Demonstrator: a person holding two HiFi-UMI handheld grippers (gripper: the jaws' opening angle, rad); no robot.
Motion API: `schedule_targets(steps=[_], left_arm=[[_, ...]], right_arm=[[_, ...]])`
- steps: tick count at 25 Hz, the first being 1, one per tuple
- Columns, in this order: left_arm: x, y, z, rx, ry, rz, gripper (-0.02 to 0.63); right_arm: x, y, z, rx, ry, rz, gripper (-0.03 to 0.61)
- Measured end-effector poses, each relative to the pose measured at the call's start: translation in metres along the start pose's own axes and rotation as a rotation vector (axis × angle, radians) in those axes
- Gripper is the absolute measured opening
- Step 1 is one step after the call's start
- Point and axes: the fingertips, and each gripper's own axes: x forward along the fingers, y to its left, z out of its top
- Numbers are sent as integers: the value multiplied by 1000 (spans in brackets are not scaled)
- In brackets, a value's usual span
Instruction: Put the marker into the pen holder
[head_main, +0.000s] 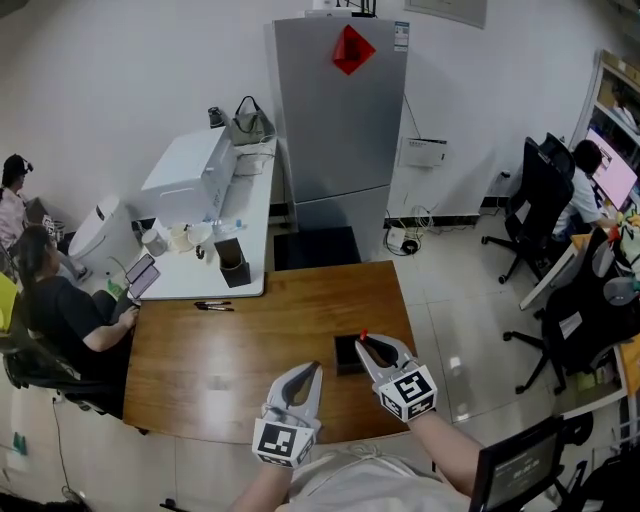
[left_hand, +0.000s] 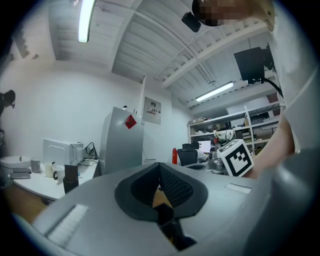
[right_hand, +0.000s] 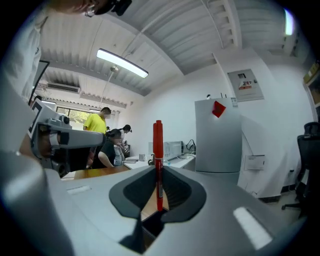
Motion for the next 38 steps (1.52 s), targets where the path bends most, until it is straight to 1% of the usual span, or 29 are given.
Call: schedule_targets(steps=[4,8,11,13,17,22,25,28,29,32,34,38], left_arm=[[7,2,-2,-2,-4,2,8],[12,7,-14,11,6,0,8],[17,12,-17,-2,22,6,8],[19,16,-12,-7,19,18,8],[23,15,-11,3,11,7,8],[26,19,-9,3,9,13,8],[27,19,-16,5,12,11,8],[28,17,-15,-8,21,8,8],[28,18,-15,-7,21,9,8],[29,20,-23,-9,27,13,8],[31,18,-22,-17,27,9,8],[33,16,-19,-15,22,9,8]], right_arm=[[7,-10,-25,60,29,-34,40],[14,-15,-56,67,78,-49,40],[22,-22,-74,92,106,-41,41],[26,-25,-85,104,130,-36,41],[27,-28,-95,127,148,-20,41],[33,-24,-99,147,156,3,45],[32,-25,-103,162,167,7,100],[28,-27,-102,170,172,4,137],[27,-27,-99,169,169,4,140],[25,-29,-89,168,146,-2,140],[25,-32,-78,169,121,-10,140],[19,-32,-46,144,58,-18,124]])
